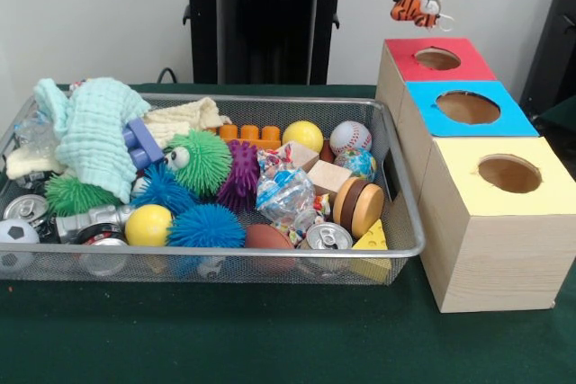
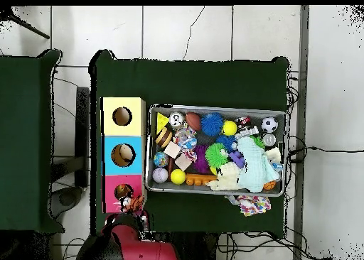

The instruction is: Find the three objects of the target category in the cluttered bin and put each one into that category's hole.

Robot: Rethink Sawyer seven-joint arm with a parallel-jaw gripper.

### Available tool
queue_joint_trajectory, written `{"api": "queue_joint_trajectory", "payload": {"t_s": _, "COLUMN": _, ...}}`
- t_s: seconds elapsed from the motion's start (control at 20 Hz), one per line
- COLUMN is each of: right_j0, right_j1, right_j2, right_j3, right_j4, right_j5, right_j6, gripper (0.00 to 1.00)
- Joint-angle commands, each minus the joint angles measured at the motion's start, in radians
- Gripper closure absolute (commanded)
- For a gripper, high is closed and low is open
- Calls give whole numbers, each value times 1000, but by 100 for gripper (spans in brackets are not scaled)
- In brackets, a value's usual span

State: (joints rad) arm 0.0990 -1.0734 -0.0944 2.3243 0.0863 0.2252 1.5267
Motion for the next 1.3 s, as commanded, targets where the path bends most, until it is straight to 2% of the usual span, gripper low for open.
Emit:
{"api": "queue_joint_trajectory", "payload": {"t_s": 0.05, "right_j0": 13, "right_j1": 77, "right_j2": -11, "right_j3": -111, "right_j4": 62, "right_j5": 124, "right_j6": 247, "gripper": 100}}
{"api": "queue_joint_trajectory", "payload": {"t_s": 0.3, "right_j0": 47, "right_j1": 89, "right_j2": -17, "right_j3": -129, "right_j4": 88, "right_j5": 135, "right_j6": 270, "gripper": 100}}
{"api": "queue_joint_trajectory", "payload": {"t_s": 0.6, "right_j0": 62, "right_j1": 158, "right_j2": -34, "right_j3": -141, "right_j4": 96, "right_j5": 70, "right_j6": 256, "gripper": 100}}
{"api": "queue_joint_trajectory", "payload": {"t_s": 0.9, "right_j0": 59, "right_j1": 144, "right_j2": -38, "right_j3": -117, "right_j4": 99, "right_j5": 62, "right_j6": 244, "gripper": 100}}
{"api": "queue_joint_trajectory", "payload": {"t_s": 1.1, "right_j0": 52, "right_j1": 153, "right_j2": -41, "right_j3": -139, "right_j4": 102, "right_j5": 73, "right_j6": 238, "gripper": 100}}
{"api": "queue_joint_trajectory", "payload": {"t_s": 1.3, "right_j0": 55, "right_j1": 149, "right_j2": -48, "right_j3": -114, "right_j4": 93, "right_j5": 51, "right_j6": 235, "gripper": 100}}
